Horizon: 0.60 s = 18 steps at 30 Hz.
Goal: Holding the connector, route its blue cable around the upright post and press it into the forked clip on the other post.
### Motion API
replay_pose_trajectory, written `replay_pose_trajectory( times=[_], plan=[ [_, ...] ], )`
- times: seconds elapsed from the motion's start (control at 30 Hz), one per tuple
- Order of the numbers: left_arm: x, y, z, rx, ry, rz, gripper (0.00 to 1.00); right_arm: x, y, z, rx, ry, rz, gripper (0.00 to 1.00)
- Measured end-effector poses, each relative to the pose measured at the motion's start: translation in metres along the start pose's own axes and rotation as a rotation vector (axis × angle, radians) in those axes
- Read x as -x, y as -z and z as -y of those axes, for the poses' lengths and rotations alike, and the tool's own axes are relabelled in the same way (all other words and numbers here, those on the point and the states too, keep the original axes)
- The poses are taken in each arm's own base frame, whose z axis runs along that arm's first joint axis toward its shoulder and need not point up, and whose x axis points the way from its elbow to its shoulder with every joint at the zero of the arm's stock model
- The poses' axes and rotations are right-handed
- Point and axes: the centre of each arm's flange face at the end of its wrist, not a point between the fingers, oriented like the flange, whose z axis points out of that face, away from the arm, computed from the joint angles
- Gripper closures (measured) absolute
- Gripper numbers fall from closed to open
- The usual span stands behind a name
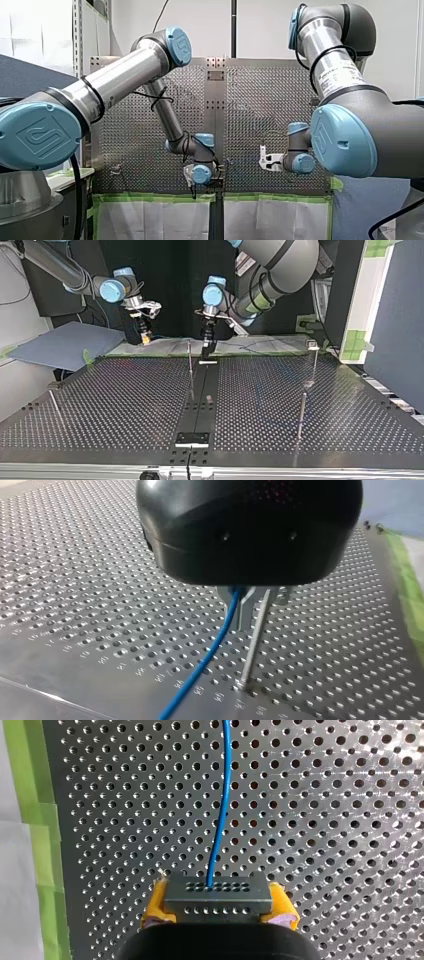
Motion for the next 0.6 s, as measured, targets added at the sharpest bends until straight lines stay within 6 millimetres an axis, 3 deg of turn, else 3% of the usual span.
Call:
replay_pose_trajectory(
  times=[0.2,0.6],
  plan=[
    [0.007,-0.013,0.005,-0.014,0.003,0.001,1.00,-0.002,-0.003,-0.001,-0.001,0.001,-0.005,1.00],
    [0.006,-0.023,-0.006,-0.021,0.012,-0.020,1.00,-0.003,-0.004,-0.002,-0.001,0.003,-0.019,1.00]
  ],
)
